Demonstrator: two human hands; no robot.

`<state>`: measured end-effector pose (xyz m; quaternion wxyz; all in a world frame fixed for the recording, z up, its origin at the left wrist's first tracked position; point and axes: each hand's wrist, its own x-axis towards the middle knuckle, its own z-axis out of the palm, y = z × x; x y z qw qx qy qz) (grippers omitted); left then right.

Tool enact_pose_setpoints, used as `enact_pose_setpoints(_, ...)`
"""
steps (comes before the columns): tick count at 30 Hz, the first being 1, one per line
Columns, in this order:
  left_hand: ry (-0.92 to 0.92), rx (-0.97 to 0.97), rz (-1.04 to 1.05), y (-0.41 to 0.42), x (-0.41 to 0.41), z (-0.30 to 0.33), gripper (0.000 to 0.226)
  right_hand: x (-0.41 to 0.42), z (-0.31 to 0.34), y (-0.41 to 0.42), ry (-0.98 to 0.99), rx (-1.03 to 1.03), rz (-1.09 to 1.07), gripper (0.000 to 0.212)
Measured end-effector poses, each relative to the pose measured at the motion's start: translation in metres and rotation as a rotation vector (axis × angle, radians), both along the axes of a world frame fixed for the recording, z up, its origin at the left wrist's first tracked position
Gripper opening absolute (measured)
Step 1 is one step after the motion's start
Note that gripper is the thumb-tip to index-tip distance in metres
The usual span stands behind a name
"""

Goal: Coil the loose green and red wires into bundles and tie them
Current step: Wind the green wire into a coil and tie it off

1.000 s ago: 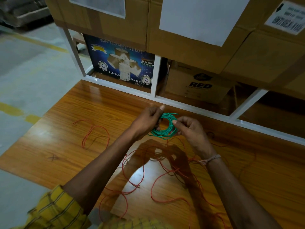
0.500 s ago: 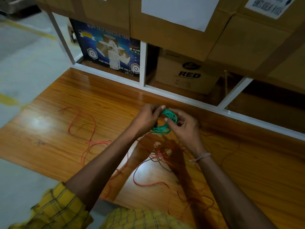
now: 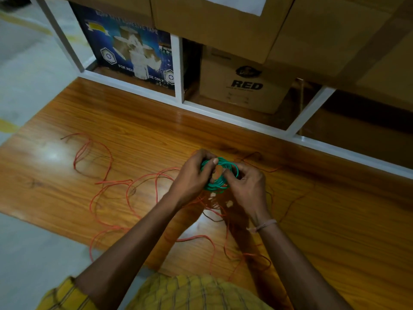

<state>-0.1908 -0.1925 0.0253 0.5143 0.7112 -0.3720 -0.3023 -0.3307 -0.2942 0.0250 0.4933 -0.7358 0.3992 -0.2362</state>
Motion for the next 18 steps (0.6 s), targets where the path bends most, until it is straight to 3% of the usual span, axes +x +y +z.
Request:
enact_pose_setpoints(3, 0.022, 0.004, 0.012, 0.001, -0.001, -0.001, 0.015, -0.007, -0.005, 0.001, 0.008, 0.038, 0.029, 0.015)
enact_pose_setpoints(8, 0.048, 0.044, -0.003, -0.004, 0.014, 0.001, 0.015, -0.002, 0.004, -0.023, 0.055, 0.227, 0.193, 0.036)
enact_pose_setpoints(10, 0.069, 0.056, -0.008, -0.007, 0.021, 0.001, 0.017, 0.004, 0.014, -0.042, 0.048, 0.311, 0.192, 0.029)
enact_pose_setpoints(15, 0.110, 0.080, -0.011, -0.013, 0.030, 0.004, 0.019, 0.027, 0.008, -0.105, 0.142, 0.066, 0.109, 0.013)
enact_pose_setpoints(18, 0.135, 0.095, -0.003, -0.016, 0.032, 0.004, 0.018, 0.052, -0.015, -0.136, 0.355, -0.107, 0.232, 0.013)
